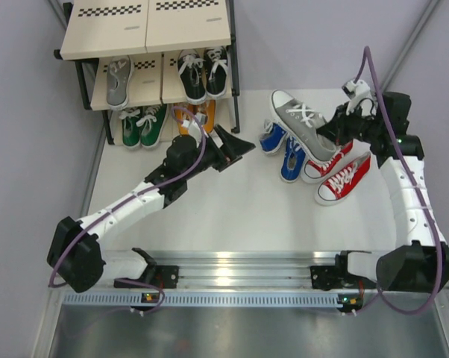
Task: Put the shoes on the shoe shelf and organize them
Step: Pick up the shoe at the center of the board.
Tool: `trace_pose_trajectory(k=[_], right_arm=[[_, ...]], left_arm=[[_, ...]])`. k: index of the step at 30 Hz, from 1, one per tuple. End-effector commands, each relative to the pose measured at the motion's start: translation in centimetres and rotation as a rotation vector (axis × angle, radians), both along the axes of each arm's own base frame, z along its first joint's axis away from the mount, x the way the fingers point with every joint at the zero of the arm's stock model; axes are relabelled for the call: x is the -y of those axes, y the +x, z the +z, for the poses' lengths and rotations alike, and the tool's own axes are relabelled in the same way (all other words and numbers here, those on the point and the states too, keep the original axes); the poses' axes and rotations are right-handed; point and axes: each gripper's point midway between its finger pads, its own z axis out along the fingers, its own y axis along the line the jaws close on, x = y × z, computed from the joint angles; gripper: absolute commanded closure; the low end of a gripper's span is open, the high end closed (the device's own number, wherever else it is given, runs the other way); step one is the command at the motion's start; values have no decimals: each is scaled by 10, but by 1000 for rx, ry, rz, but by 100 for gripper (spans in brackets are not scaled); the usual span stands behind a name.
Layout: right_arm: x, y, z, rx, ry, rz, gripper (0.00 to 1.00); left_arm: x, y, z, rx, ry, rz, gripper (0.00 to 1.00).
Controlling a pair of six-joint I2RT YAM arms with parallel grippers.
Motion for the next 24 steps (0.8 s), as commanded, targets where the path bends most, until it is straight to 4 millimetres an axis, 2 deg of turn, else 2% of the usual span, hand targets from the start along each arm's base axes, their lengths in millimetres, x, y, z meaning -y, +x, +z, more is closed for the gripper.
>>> trace_pose_trajectory(k=[1,7,10,15,18,19,21,23,24], right_arm=[[-47,-43,2,-5,67,259,100],[-108,-85,3,1,88,458,100],[-121,-93,7,1,110,517,100],[-132,-104,7,7,100,583,100],[-140,-112,-1,15,74,621,100],[-141,-113,-3,13,67,625,100],[-140,-111,-7,32,40,638,100],[-140,-113,-8,35,21,660,98],[-141,-114,-9,71,-3,699,91]], left_arm=[[9,5,53,175,-94,-27,7],[6,7,50,184,-84,-8,7],[0,8,46,178,-80,23,7],[-17,11,26,131,-52,120,10],[-22,12,26,114,-66,153,30],[-23,12,27,118,-68,151,47],[-24,11,29,121,-72,153,69],[-29,12,24,105,-55,180,100],[-33,10,19,102,-43,185,100]])
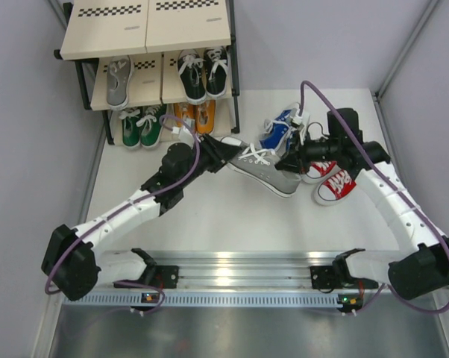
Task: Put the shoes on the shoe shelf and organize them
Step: Pick up the shoe at the center of the board.
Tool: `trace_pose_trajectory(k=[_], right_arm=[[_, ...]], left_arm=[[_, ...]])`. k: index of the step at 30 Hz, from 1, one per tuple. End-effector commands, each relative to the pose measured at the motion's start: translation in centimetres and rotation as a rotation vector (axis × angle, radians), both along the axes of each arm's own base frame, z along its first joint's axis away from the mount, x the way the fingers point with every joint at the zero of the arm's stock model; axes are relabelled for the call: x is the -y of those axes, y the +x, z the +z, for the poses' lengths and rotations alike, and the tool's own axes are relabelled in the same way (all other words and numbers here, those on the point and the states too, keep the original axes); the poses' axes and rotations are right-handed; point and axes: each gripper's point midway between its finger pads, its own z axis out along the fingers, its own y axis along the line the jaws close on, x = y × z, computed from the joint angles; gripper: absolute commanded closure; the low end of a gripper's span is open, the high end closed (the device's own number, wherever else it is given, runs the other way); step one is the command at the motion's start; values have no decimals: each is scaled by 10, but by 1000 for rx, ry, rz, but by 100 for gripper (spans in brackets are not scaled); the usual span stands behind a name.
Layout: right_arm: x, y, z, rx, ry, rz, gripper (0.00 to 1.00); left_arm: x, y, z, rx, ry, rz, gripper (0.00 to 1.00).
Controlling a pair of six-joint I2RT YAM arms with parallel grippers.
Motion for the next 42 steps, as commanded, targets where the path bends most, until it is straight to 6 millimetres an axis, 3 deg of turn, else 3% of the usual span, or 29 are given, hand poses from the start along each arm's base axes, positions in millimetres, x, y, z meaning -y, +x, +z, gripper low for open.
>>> trace_pose_trajectory(k=[1,2,3,4,6,7,8,10,11,12,15,17,24,42], right_arm=[[-7,-14,28,157,16,142,86],[-7,-15,29,180,6,166,80],[-6,-16,28,235,-9,215,62],[-6,-17,37,279,-17,239,50],[-3,-22,37,336,-46,303,24],[-3,-24,45,380,-47,328,17],[0,-34,41,355,-53,359,8],[0,-53,46,495,-34,527,2],[4,-73,35,437,-37,592,1],[2,-83,32,545,-48,705,1],[-5,-111,13,564,-93,885,3],[-10,-120,4,588,-114,937,5],[-44,-115,5,639,-167,971,16],[-72,-124,-26,632,-243,1062,41]], left_arm=[[-14,-3,14,54,-22,39,100],[-16,-8,15,63,-31,26,100],[-19,-10,14,68,-39,9,100],[-25,-14,0,48,-29,-37,100],[-37,-21,-4,49,-34,-77,100],[-54,-14,-8,52,-34,-51,100],[-59,-24,-10,61,-33,-90,100],[-78,-22,-11,75,-29,-72,100],[-80,-30,-10,86,-14,-118,100],[-89,-27,-11,83,0,-104,100],[-93,-34,-10,81,43,-156,100],[-95,-34,-9,87,61,-170,100],[-93,-38,-1,98,45,-198,100],[-89,-45,6,81,-60,-210,100]])
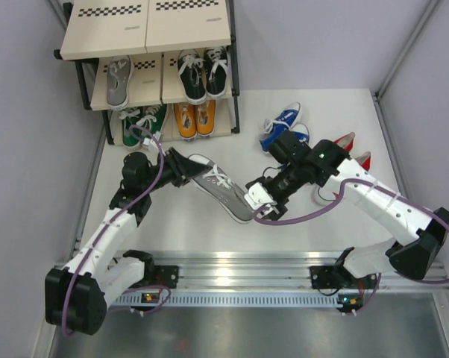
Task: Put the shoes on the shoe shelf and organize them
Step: Pick up the shoe at the center of the board.
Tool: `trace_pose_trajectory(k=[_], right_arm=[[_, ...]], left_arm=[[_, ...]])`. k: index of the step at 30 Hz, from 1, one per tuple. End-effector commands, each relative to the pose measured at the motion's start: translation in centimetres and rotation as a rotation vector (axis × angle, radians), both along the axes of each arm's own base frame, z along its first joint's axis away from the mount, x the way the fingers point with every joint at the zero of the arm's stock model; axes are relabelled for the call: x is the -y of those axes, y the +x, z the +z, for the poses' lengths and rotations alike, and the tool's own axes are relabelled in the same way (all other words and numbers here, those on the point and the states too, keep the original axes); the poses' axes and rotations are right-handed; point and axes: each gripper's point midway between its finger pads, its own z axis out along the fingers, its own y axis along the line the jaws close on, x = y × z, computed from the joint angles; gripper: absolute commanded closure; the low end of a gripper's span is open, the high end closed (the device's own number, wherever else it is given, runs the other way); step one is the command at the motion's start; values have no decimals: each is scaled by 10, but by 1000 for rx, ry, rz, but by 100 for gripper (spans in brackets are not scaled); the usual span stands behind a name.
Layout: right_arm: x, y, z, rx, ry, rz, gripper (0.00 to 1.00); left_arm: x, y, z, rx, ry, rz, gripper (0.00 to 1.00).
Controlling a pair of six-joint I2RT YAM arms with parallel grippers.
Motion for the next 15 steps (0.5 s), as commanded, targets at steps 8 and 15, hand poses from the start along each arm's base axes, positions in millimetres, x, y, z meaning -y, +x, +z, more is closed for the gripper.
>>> trace_pose_trajectory(k=[8,15], right_arm=[[-17,-3,-12,87,-26,73,54],[-10,9,-25,161,-75,41,68]], left_arm=[[6,-5,43,121,-96,-47,100],[6,-5,42,109,-124,-46,100]])
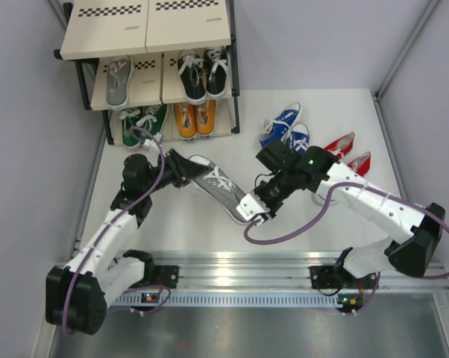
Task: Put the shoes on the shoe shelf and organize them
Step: Pick up the shoe at the center of the board.
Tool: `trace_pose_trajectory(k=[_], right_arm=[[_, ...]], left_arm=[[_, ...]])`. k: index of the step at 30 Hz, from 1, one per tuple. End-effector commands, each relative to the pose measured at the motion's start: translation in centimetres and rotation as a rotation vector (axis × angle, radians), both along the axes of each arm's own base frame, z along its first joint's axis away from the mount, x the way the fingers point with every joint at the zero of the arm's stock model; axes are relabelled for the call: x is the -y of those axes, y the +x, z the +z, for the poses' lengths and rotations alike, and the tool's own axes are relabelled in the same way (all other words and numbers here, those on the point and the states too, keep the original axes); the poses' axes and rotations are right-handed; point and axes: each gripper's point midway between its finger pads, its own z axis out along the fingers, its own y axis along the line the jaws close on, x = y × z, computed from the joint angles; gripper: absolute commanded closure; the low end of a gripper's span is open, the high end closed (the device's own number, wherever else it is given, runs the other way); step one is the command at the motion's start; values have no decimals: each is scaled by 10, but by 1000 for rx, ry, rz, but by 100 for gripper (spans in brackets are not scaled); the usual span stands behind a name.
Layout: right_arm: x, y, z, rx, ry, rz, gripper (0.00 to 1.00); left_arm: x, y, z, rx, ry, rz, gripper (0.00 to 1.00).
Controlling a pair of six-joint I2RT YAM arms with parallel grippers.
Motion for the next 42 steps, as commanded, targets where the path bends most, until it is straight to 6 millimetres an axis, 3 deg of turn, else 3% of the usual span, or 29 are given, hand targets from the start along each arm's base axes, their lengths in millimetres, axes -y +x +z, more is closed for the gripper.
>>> trace_pose_trajectory(k=[1,3,7,9,10,13,14,18,22,23,27,28,30,31,34,35,36,38,39,40,42], right_arm=[[2,9,-7,84,-25,-8,72],[2,9,-9,91,-25,-7,76],[-1,8,-3,77,-15,-22,100],[-4,10,8,82,9,-33,100],[-6,11,12,72,15,-52,100],[-12,15,31,76,53,-91,100],[-14,17,40,87,70,-98,100],[-19,23,56,113,89,-115,100],[-27,30,63,136,91,-125,100],[-29,33,67,155,95,-130,100],[-43,45,70,209,74,-135,100],[-48,49,80,246,85,-133,100],[-59,55,78,258,67,-130,100],[-66,59,92,292,89,-132,100],[-84,72,93,329,80,-139,100],[-91,75,108,354,112,-143,100],[-100,80,103,358,101,-142,100],[-110,91,122,408,139,-163,100],[-119,97,116,415,126,-169,100],[-125,106,133,457,165,-195,100],[-141,119,132,484,175,-219,100]], left_arm=[[4,-3,41,95,-112,-30,100],[5,-3,43,100,-121,-28,100],[4,-2,43,106,-118,-20,100],[1,-1,41,116,-102,2,98],[-1,0,41,122,-88,19,82],[-13,4,38,136,13,97,58],[-18,6,39,145,45,126,45],[-49,6,53,235,243,265,27],[-85,4,78,295,378,442,20],[-94,0,71,271,434,460,18],[-128,-16,81,263,546,595,13],[-138,-19,83,259,567,638,13],[-147,-32,84,246,584,668,13],[-154,-40,81,228,591,695,13],[-162,-50,73,194,590,733,12],[-165,-53,71,184,580,750,12],[-167,-60,67,177,574,761,12],[-171,-66,63,159,548,792,12],[-177,-72,62,159,538,822,12],[-179,-77,59,149,531,834,12],[-185,-85,62,157,498,872,12]])
